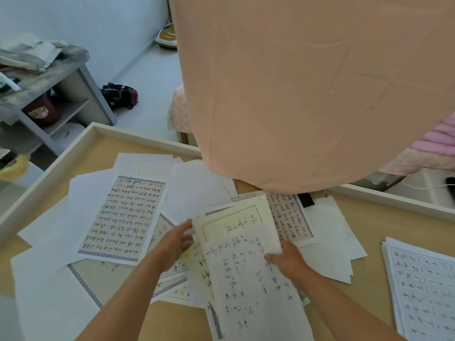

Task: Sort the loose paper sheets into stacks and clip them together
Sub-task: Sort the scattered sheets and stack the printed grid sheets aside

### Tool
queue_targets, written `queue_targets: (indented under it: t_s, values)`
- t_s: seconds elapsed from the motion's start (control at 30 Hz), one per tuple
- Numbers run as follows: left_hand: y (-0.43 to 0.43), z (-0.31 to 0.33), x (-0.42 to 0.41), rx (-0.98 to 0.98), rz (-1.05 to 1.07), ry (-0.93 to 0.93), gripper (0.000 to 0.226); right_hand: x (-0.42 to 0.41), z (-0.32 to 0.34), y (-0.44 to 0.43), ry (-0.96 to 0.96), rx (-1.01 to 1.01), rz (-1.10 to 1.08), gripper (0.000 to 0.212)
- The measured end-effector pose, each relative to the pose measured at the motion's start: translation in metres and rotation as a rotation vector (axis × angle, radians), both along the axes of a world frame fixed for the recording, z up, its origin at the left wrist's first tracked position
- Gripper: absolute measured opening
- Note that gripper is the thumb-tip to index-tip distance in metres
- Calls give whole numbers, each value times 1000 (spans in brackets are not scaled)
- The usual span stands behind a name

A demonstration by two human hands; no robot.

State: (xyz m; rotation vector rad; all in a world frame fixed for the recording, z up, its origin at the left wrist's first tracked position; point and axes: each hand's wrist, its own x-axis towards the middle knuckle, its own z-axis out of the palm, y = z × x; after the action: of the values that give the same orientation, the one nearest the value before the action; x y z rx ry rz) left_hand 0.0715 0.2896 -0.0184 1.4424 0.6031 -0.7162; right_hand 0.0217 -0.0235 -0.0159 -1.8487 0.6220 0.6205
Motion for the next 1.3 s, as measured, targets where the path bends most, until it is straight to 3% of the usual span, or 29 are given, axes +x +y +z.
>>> queue_targets:
  t_s: [0.13, 0.33, 0.47, 0.57, 0.63, 0.7, 0.8, 0.9, 0.97, 1.07, 1.2, 1.3]
  values:
    - [-12, -14, -11, -93, 102, 32, 38, -13, -7, -8, 16, -12, -62, 42]
    - [-39, -12, -10, -68, -82, -82, 40, -19, -6, -22, 51, 78, -100, 45]
    - [-73, -7, -1, 94, -194, -243, 28, -23, -9, -24, 91, 46, 12, 57]
    - [-84, -9, 21, 431, -345, -430, 27, -24, -2, -36, 35, -143, -101, 50]
    - [-75, -15, 44, 742, -453, -568, 41, -26, 5, -52, 10, -250, -157, 46]
    - [-57, -23, 68, 1015, -625, -579, 71, -28, 6, -68, 12, -299, -194, 41]
    - [-32, -28, 95, 1059, -815, -384, 115, -30, 9, -81, 20, -314, -254, 35]
    - [-26, -27, 108, 1126, -861, -428, 124, -27, 5, -82, 5, -371, -315, 36]
    - [-26, -26, 114, 1146, -857, -435, 114, -28, -1, -81, 1, -424, -365, 37]
    - [-23, -25, 121, 895, -763, -343, 78, -26, -7, -77, 0, -480, -352, 40]
    - [-25, -8, 119, 672, -798, -414, 26, -14, -10, -70, 28, -379, -305, 55]
    - [-35, 23, 111, 610, -798, -497, 15, -8, -10, -68, 31, -305, -253, 48]
